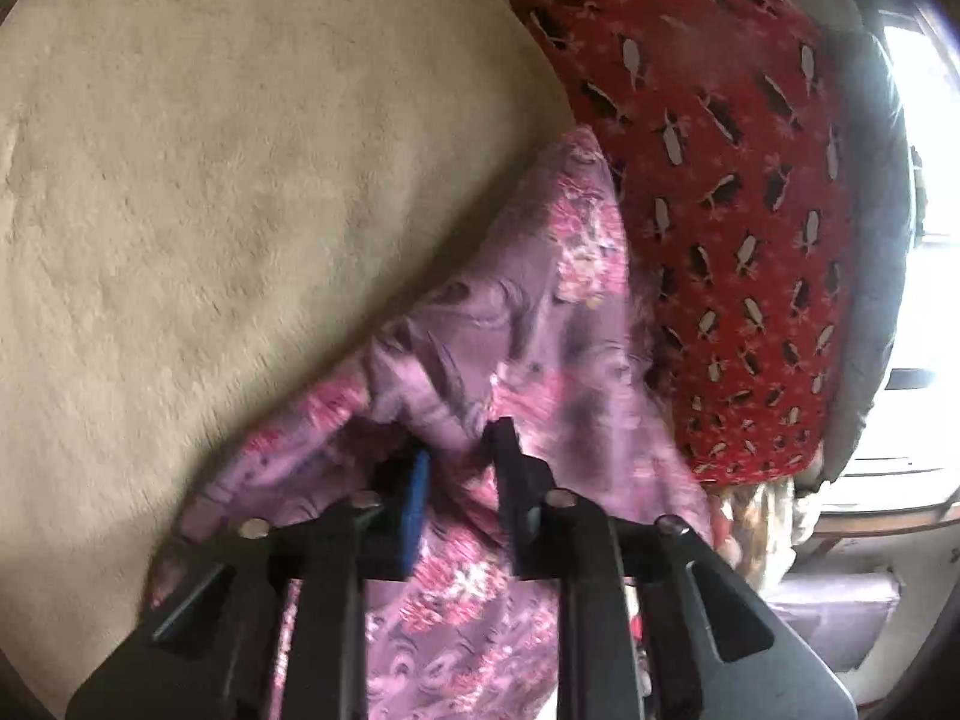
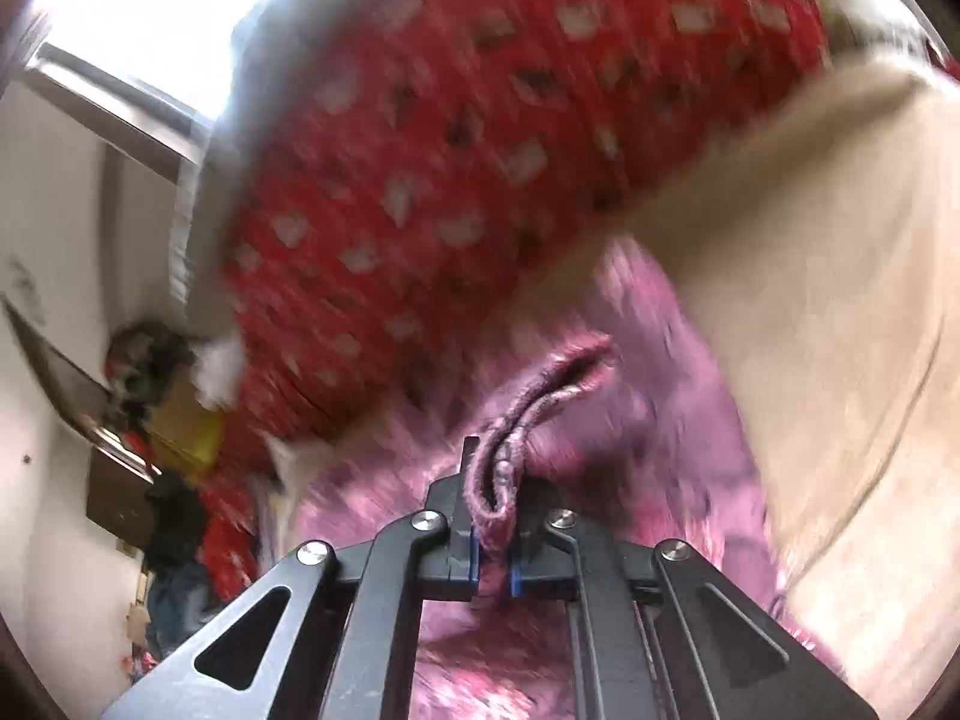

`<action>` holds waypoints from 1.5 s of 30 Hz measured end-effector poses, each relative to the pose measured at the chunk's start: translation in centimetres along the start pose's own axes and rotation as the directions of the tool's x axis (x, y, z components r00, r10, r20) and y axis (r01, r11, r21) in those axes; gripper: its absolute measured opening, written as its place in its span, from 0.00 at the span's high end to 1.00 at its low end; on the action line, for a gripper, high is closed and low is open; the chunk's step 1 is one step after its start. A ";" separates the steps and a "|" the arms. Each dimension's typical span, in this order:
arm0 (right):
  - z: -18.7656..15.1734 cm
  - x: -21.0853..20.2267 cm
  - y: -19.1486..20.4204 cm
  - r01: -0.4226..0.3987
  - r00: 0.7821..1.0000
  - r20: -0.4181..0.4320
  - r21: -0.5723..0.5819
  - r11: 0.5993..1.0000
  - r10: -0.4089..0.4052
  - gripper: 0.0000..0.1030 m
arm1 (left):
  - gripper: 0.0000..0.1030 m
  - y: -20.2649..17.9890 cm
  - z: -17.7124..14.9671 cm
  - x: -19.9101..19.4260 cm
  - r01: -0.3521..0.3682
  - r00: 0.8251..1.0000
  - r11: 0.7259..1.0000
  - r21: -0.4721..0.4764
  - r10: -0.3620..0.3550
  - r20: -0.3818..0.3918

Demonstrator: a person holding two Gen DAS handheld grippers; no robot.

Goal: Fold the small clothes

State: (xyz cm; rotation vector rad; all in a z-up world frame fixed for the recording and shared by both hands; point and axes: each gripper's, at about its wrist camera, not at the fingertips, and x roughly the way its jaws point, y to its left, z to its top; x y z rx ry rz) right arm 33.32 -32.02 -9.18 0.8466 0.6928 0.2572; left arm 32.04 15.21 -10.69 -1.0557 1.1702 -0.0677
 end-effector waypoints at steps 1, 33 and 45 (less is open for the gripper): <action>0.1 -0.4 -0.4 0.018 1.000 0.004 0.001 1.000 -0.018 0.95 | 0.87 0.2 0.0 0.2 -0.014 1.000 1.000 -0.003 0.014 -0.004; -0.9 7.4 3.4 0.243 0.942 -0.108 -0.439 0.865 -0.319 0.89 | 0.84 -2.7 -2.9 -2.3 0.045 0.999 0.976 0.211 -0.044 -0.012; -2.9 6.4 0.8 0.247 0.925 -0.154 -0.450 0.858 -0.347 0.79 | 0.81 -7.9 0.0 3.5 -0.447 0.894 0.782 0.434 0.393 0.214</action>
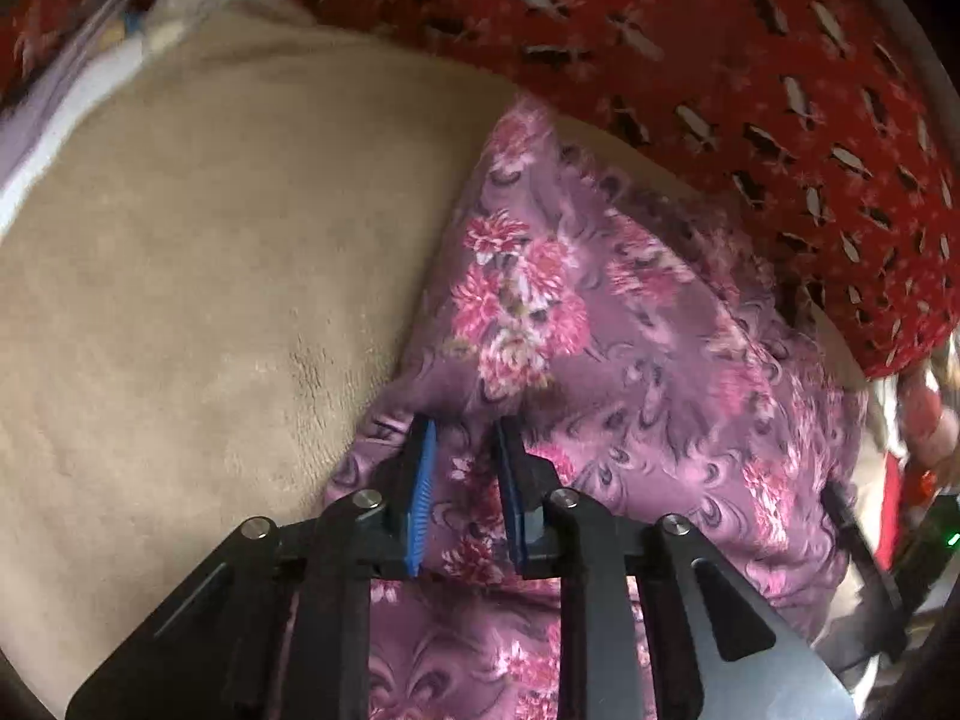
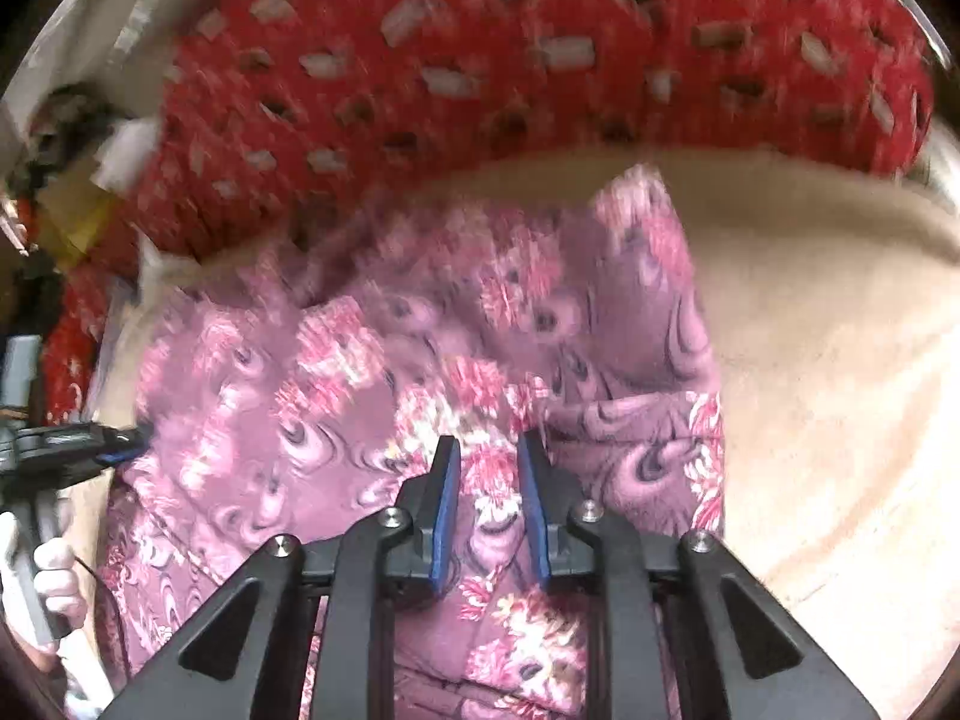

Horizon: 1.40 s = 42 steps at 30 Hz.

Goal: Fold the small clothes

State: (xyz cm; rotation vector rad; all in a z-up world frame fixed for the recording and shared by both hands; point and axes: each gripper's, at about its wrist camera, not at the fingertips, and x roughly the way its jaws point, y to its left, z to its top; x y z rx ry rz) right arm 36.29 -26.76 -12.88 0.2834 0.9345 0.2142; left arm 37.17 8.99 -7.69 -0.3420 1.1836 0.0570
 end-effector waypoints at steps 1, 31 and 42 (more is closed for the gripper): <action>0.2 -0.6 0.1 -0.012 1.000 -0.010 0.022 1.000 0.012 0.76 | 0.82 -0.2 -0.2 -0.5 0.003 1.000 1.000 0.009 -0.003 -0.006; -24.8 -20.0 -6.3 0.051 0.971 -0.237 0.090 0.995 -0.028 0.43 | 0.60 13.2 -24.7 -10.6 0.094 0.959 0.994 -0.055 -0.105 -0.264; -28.8 -17.8 -4.0 -0.186 0.931 -0.308 0.054 0.981 0.193 0.38 | 0.50 15.4 -29.2 -7.3 0.262 0.879 0.946 -0.193 -0.316 -0.356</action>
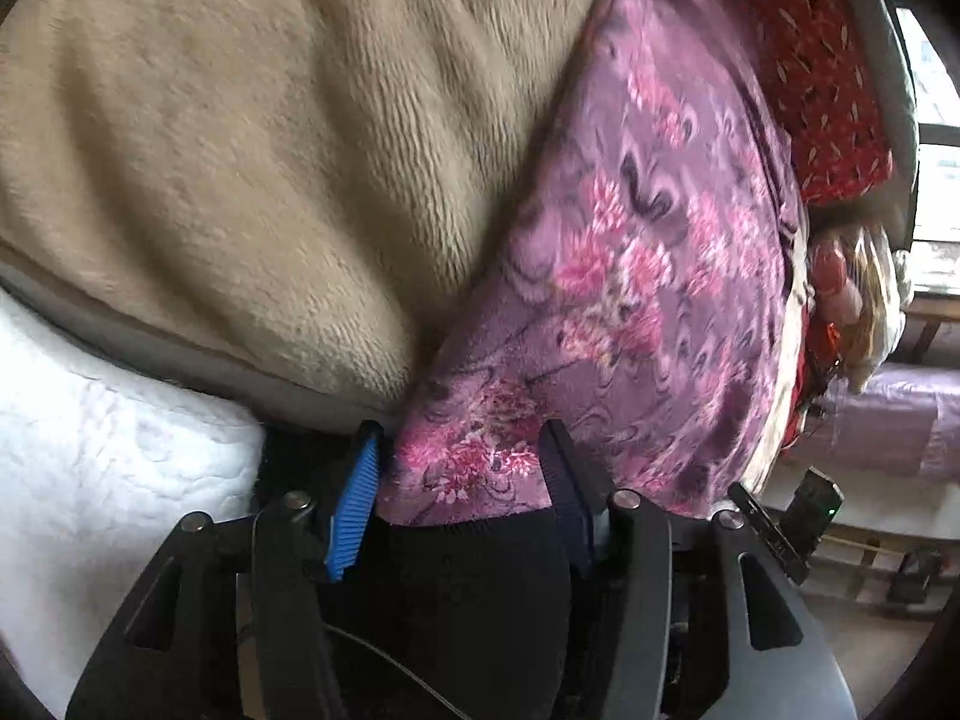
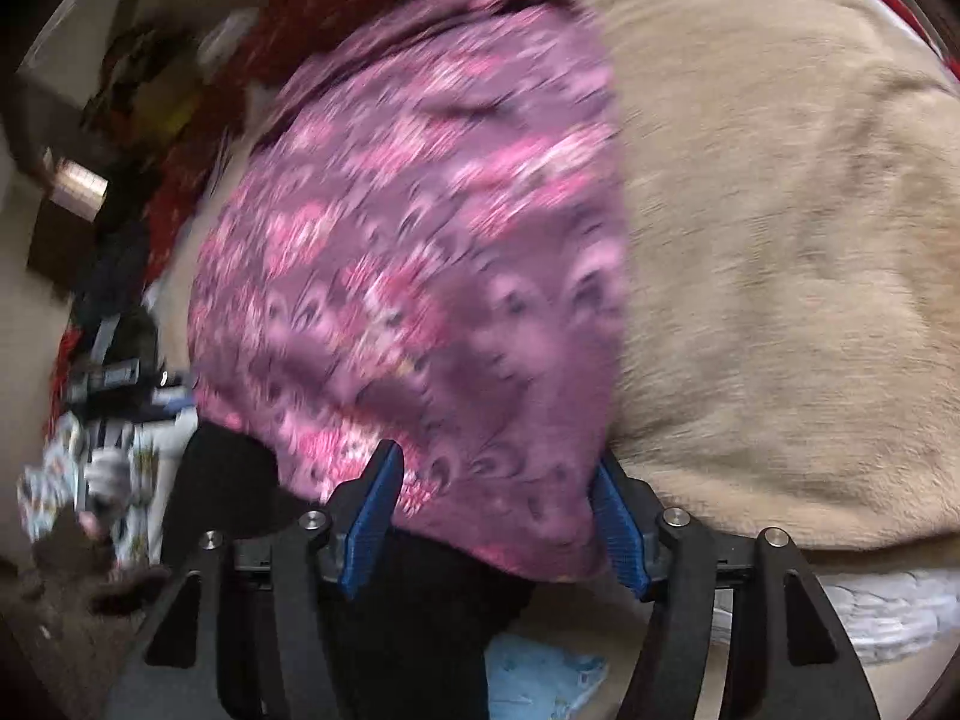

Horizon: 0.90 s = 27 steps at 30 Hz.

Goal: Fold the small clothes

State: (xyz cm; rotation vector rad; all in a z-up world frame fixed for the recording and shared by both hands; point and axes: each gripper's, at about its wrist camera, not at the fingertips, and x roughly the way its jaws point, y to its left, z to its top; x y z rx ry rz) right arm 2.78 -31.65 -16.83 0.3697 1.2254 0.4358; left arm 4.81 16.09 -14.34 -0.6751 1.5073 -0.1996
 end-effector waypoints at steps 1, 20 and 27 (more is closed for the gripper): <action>0.0 0.2 0.1 0.004 1.000 -0.002 -0.013 1.000 -0.004 0.37 | 0.50 0.1 0.1 0.1 -0.002 1.000 1.000 -0.006 0.002 -0.003; 2.7 -5.3 1.6 -0.421 0.880 0.230 -0.028 0.907 0.416 0.90 | 0.95 -4.4 0.9 -9.6 0.270 0.941 0.948 0.167 -0.297 0.161; 8.2 -7.4 0.9 -0.513 0.787 0.398 -0.003 0.858 0.472 0.90 | 0.95 -7.2 6.7 -12.5 0.291 0.917 0.941 0.176 -0.326 0.229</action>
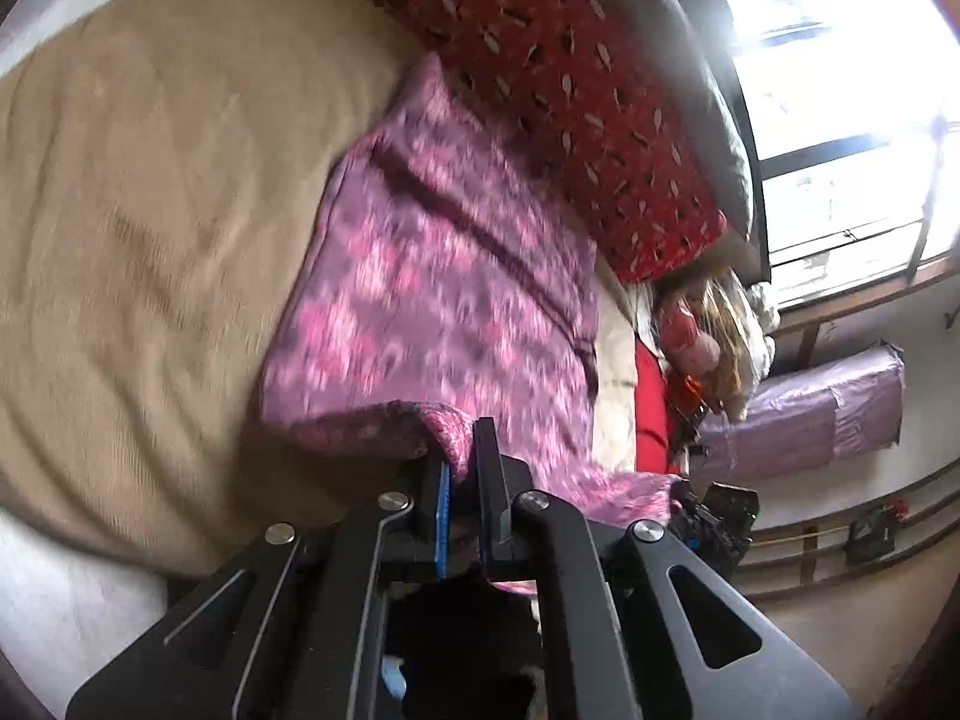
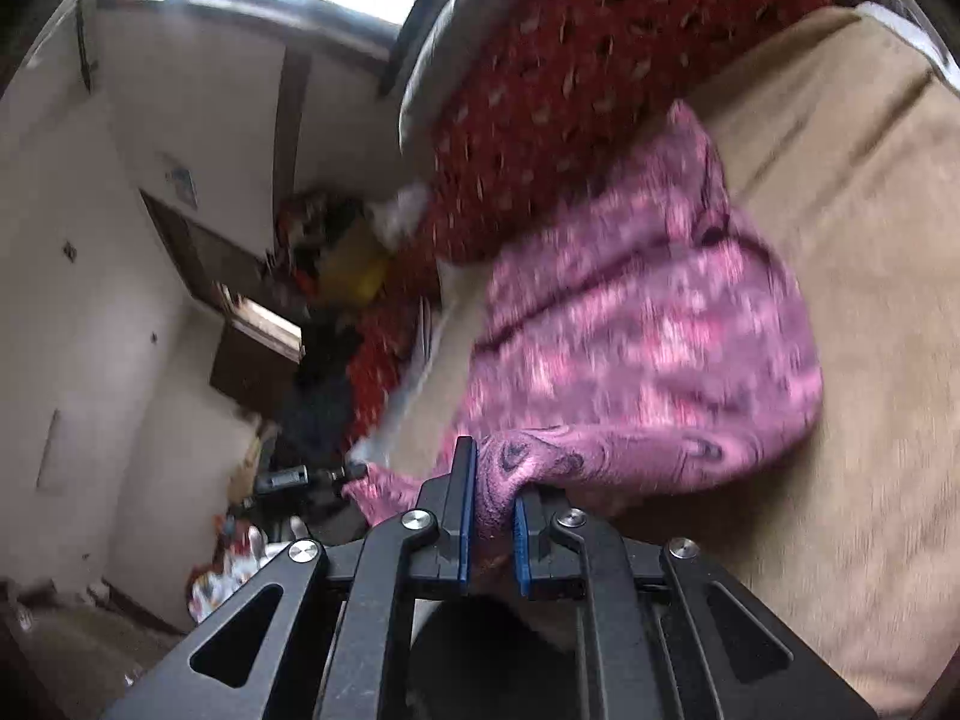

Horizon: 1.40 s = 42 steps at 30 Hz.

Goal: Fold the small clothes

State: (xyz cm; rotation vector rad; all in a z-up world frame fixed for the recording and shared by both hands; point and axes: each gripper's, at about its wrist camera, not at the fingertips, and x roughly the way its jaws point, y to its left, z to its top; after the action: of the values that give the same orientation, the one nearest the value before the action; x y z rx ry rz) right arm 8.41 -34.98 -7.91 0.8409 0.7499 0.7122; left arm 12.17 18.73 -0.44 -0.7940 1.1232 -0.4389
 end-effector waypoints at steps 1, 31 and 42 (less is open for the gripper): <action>0.8 0.3 0.1 0.003 1.000 0.020 0.001 1.000 -0.003 0.90 | 0.95 -0.3 0.9 0.2 -0.004 1.000 1.000 -0.001 0.004 0.006; 24.5 17.0 -16.8 0.290 0.931 0.109 0.362 0.886 -0.349 0.86 | 0.95 1.3 28.8 20.3 -0.288 0.957 0.938 -0.196 0.290 -0.019; 23.2 10.9 -16.1 -0.029 0.927 0.351 0.422 0.906 -0.134 0.50 | 0.54 2.1 27.9 12.1 -0.183 0.975 0.967 -0.180 0.202 0.096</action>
State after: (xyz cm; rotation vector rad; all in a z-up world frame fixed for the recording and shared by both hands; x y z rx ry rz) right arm 36.95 -42.95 -14.08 1.3044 0.5826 0.3205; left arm 42.34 21.41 -3.76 -0.8388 1.1285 -0.1333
